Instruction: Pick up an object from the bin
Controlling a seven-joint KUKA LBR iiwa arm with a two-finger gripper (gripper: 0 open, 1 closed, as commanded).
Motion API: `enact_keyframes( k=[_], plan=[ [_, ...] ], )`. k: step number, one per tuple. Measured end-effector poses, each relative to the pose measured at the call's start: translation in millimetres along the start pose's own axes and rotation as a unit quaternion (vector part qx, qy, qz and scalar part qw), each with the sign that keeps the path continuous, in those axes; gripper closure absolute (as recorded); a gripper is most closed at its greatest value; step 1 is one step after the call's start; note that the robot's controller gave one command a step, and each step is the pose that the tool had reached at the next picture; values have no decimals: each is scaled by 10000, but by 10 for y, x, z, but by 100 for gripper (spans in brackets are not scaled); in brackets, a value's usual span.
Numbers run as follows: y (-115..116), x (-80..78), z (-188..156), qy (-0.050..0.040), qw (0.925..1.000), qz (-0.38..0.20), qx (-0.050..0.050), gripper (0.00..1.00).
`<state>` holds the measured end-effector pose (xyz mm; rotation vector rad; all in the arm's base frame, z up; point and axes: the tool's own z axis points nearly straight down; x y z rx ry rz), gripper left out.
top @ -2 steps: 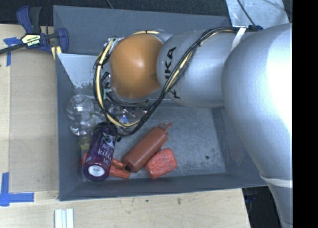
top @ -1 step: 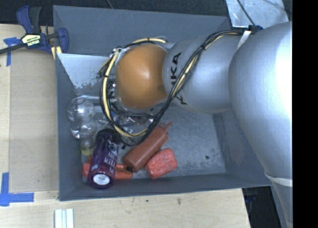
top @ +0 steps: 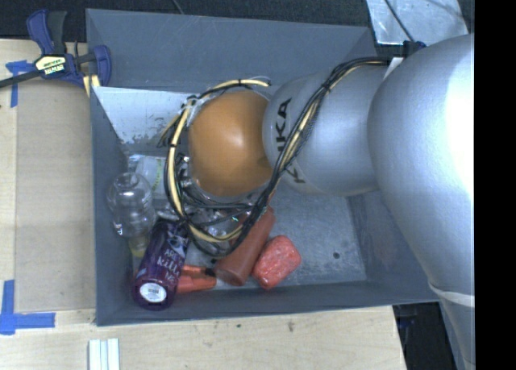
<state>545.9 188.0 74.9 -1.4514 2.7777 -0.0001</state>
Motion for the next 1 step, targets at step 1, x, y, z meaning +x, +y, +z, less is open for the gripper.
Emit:
enact_keyframes(
  k=[1],
  plan=[
    [-1, 0, 0, 0, 10000, 1, 0, 0]
  ],
)
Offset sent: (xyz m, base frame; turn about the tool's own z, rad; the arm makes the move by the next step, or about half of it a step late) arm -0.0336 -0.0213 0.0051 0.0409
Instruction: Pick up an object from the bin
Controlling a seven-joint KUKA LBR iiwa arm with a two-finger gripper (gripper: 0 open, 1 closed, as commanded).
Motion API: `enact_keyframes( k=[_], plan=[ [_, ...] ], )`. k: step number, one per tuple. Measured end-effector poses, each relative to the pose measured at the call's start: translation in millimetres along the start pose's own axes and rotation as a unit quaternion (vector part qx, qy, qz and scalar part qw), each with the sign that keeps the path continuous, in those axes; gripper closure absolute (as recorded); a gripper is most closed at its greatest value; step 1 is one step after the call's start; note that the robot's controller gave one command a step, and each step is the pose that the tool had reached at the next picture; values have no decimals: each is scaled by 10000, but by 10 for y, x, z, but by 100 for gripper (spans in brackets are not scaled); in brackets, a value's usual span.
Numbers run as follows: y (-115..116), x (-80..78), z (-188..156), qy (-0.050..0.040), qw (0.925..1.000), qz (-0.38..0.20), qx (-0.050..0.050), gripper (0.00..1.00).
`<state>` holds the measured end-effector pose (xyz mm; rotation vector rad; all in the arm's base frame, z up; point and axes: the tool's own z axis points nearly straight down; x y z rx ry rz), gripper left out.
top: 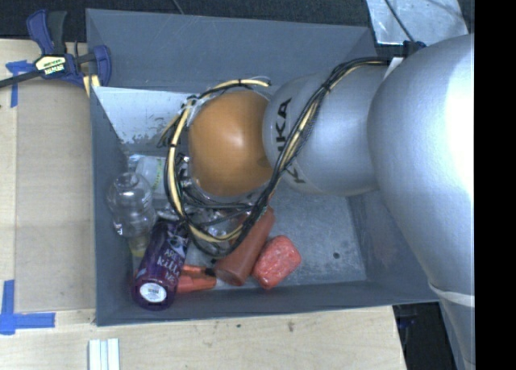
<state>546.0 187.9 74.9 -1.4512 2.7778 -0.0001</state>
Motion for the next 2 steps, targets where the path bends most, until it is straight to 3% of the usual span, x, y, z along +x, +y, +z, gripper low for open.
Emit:
enact_keyframes(
  k=[1, 2],
  plan=[
    [93, 325, -105, -72, 9997, 244, 58, 100],
    [93, 325, -105, -72, 9997, 246, 57, 100]
  ],
)
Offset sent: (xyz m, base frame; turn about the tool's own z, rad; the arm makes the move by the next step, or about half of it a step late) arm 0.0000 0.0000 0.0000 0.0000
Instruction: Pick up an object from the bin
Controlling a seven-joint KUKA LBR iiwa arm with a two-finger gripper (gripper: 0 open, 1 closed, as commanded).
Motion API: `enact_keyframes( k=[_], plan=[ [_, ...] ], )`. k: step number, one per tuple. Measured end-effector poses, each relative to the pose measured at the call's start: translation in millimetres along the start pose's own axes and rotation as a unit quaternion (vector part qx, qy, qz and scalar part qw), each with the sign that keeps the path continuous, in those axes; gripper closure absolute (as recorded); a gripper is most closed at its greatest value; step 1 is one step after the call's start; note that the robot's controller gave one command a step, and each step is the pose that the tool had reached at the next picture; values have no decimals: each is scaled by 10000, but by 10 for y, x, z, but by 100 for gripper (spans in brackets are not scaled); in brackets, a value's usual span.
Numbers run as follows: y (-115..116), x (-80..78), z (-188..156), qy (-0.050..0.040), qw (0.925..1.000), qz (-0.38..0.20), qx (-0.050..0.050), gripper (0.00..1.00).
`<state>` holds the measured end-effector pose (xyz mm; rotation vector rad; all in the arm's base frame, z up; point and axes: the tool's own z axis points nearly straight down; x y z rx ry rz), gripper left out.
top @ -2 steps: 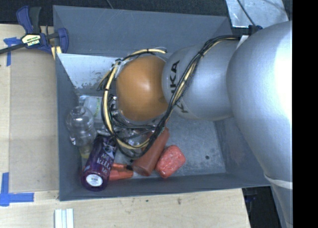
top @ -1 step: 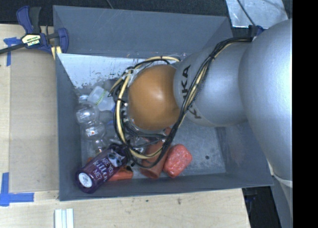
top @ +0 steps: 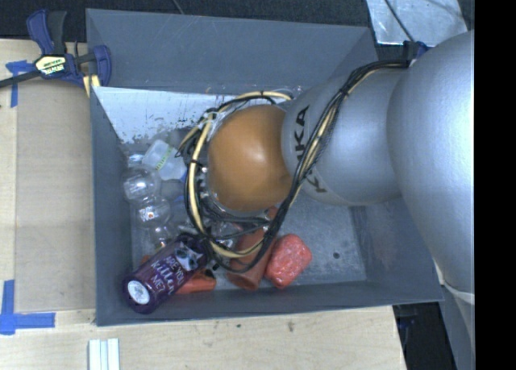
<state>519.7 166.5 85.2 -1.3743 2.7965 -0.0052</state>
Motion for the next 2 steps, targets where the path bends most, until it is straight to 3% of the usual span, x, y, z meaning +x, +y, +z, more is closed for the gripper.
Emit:
enact_keyframes(
  k=[1, 2],
  plan=[
    [105, -70, 97, 43, 9997, 238, -21, 0],
    [118, -104, 103, 31, 9995, 306, -7, 100]
  ],
)
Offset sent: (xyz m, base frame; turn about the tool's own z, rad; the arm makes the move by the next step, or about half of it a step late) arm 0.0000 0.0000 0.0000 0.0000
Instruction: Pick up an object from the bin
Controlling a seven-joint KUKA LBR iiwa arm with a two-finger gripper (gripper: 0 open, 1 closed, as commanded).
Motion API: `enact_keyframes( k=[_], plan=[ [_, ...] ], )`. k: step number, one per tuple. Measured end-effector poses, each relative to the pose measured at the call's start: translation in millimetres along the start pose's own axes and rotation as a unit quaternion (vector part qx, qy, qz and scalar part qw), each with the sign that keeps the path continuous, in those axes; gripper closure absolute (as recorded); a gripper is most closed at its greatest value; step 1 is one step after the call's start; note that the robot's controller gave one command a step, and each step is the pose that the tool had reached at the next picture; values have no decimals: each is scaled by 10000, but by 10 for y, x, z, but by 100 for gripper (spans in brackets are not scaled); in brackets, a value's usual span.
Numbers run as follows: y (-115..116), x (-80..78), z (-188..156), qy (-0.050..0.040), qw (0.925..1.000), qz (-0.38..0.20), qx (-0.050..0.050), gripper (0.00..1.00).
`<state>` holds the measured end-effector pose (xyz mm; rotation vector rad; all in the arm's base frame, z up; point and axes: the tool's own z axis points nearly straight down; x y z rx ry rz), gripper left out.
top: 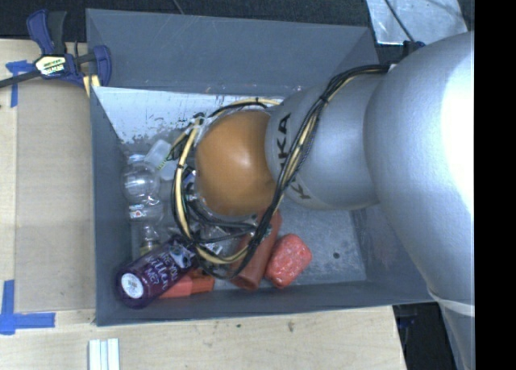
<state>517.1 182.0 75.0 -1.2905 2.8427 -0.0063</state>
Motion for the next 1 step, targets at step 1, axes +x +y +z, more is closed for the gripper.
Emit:
enact_keyframes(
  k=[1],
  plan=[
    [-1, 0, 0, -1, 10000, 2, 0, 100]
  ],
)
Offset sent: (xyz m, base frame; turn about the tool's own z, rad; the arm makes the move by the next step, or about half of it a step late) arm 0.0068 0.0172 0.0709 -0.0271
